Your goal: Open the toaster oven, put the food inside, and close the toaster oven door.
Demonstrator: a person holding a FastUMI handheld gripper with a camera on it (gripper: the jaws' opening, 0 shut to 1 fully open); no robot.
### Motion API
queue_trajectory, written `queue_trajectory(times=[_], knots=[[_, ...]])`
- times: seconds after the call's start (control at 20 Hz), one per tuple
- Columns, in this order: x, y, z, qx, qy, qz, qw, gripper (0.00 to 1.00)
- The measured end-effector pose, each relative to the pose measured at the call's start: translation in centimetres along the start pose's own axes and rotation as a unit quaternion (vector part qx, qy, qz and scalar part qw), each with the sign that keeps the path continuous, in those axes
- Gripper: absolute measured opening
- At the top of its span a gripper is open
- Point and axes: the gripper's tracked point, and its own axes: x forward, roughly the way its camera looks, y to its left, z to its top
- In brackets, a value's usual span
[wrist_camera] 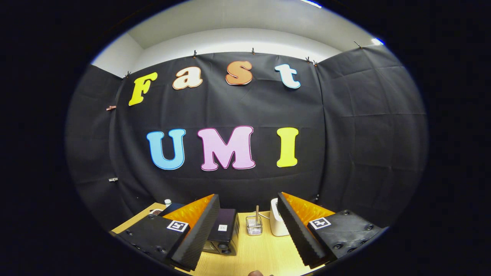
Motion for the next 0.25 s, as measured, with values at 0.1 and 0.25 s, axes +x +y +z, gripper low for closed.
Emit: queue_trajectory(times=[0.1, 0.25], knots=[[0.00, -0.07, -0.02, 0.003, 0.001, -0.001, 1.000, 0.98], [0.02, -0.37, -0.18, 0.003, 0.003, -0.003, 1.000, 0.98]])
